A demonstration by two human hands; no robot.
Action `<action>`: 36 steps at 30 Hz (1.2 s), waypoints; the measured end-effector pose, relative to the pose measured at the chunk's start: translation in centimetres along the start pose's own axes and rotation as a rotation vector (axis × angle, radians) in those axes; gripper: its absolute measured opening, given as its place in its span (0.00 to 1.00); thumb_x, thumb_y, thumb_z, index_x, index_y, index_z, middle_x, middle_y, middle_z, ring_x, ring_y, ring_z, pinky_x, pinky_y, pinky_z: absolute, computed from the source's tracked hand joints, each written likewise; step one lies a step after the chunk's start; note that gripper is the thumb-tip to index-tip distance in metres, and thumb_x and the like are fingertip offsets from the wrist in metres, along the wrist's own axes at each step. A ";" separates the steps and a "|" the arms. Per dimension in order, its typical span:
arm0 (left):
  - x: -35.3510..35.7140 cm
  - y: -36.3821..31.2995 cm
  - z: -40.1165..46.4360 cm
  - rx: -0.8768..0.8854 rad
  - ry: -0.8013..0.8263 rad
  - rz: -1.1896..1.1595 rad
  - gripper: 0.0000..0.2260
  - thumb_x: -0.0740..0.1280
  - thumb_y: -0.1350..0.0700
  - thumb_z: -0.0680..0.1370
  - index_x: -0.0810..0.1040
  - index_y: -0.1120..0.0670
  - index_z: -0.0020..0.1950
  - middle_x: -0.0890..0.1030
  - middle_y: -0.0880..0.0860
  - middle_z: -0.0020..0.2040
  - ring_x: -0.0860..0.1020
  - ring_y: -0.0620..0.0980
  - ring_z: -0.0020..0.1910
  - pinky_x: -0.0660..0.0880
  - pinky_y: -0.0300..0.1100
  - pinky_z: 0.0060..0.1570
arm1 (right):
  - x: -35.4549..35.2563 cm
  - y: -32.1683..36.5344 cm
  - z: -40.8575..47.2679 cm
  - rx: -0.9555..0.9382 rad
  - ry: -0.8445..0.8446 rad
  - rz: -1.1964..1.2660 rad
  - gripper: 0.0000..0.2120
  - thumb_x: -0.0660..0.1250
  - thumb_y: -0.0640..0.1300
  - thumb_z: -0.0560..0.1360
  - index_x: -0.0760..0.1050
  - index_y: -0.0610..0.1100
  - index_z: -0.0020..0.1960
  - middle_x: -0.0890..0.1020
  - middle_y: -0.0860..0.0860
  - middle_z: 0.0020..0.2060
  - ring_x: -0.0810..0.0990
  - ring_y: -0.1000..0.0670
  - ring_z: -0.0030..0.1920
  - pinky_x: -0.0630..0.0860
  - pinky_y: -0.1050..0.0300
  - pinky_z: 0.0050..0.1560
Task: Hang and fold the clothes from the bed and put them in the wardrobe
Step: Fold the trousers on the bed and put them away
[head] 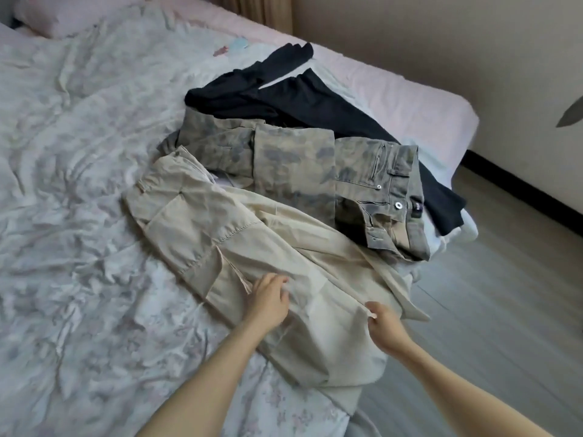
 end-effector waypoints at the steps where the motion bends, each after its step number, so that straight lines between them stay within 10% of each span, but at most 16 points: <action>1: 0.5 -0.7 1.1 0.071 -0.027 0.076 0.16 0.59 0.58 0.79 0.72 0.54 0.67 0.71 0.53 0.67 0.67 0.54 0.66 0.62 0.43 0.65 | 0.3 -0.9 0.6 -0.003 0.000 -0.003 0.20 0.56 0.37 0.76 0.69 0.42 0.68 0.72 0.45 0.67 0.71 0.45 0.66 0.68 0.51 0.65; 7: 3.7 -4.6 6.3 0.311 0.079 0.511 0.19 0.55 0.43 0.78 0.72 0.47 0.66 0.70 0.47 0.68 0.59 0.51 0.72 0.48 0.53 0.67 | 1.2 -5.2 2.6 -0.028 0.000 0.045 0.18 0.59 0.40 0.76 0.68 0.42 0.65 0.74 0.44 0.62 0.70 0.43 0.63 0.67 0.53 0.59; 12: 6.2 -5.5 5.6 0.547 0.101 0.683 0.20 0.57 0.37 0.65 0.79 0.50 0.39 0.79 0.49 0.36 0.80 0.54 0.41 0.58 0.50 0.56 | 1.2 -8.0 1.4 -0.105 0.088 -0.086 0.16 0.61 0.46 0.76 0.69 0.44 0.62 0.77 0.48 0.57 0.74 0.45 0.58 0.67 0.54 0.55; 15: 6.6 -4.7 4.3 0.648 0.161 0.712 0.21 0.69 0.38 0.59 0.78 0.49 0.44 0.77 0.49 0.40 0.79 0.53 0.43 0.66 0.51 0.56 | 1.2 -7.9 0.1 -0.178 0.178 -0.124 0.03 0.58 0.45 0.77 0.68 0.46 0.46 0.78 0.48 0.43 0.74 0.43 0.47 0.63 0.53 0.43; 20: 6.6 -5.2 2.4 0.609 0.300 0.840 0.39 0.78 0.47 0.45 0.78 0.46 0.57 0.79 0.52 0.55 0.78 0.55 0.56 0.70 0.64 0.57 | 1.3 -6.8 -2.3 -0.288 0.169 -0.100 0.15 0.56 0.44 0.78 0.55 0.50 0.35 0.66 0.53 0.34 0.68 0.46 0.38 0.57 0.54 0.36; 25: 6.0 -6.5 2.4 0.494 0.431 0.930 0.29 0.67 0.50 0.72 0.62 0.47 0.72 0.71 0.51 0.65 0.63 0.53 0.70 0.41 0.64 0.70 | 0.2 -6.1 -3.9 -0.331 0.279 -0.100 0.16 0.59 0.46 0.76 0.56 0.50 0.34 0.66 0.53 0.30 0.68 0.47 0.36 0.60 0.52 0.36; 30: 4.4 -6.0 -0.3 0.568 0.612 0.922 0.11 0.63 0.48 0.75 0.77 0.50 0.54 0.79 0.51 0.55 0.76 0.55 0.58 0.67 0.45 0.53 | 2.4 -4.2 -6.8 -0.336 0.380 -0.081 0.14 0.58 0.49 0.77 0.59 0.50 0.35 0.68 0.53 0.33 0.68 0.48 0.39 0.63 0.53 0.40; 36: 2.1 -2.5 -3.3 0.429 0.623 0.843 0.14 0.62 0.40 0.74 0.73 0.51 0.44 0.81 0.52 0.51 0.77 0.55 0.52 0.67 0.44 0.42 | 3.6 -4.0 -7.8 -0.228 0.479 -0.311 0.12 0.57 0.48 0.76 0.70 0.42 0.55 0.78 0.42 0.55 0.75 0.42 0.55 0.63 0.55 0.43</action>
Point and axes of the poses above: each hand's wrist, its own z-axis towards the middle knuckle, its own x-axis out of the palm, y = z × x, the point moved 1 cm from there along z, towards the middle knuckle
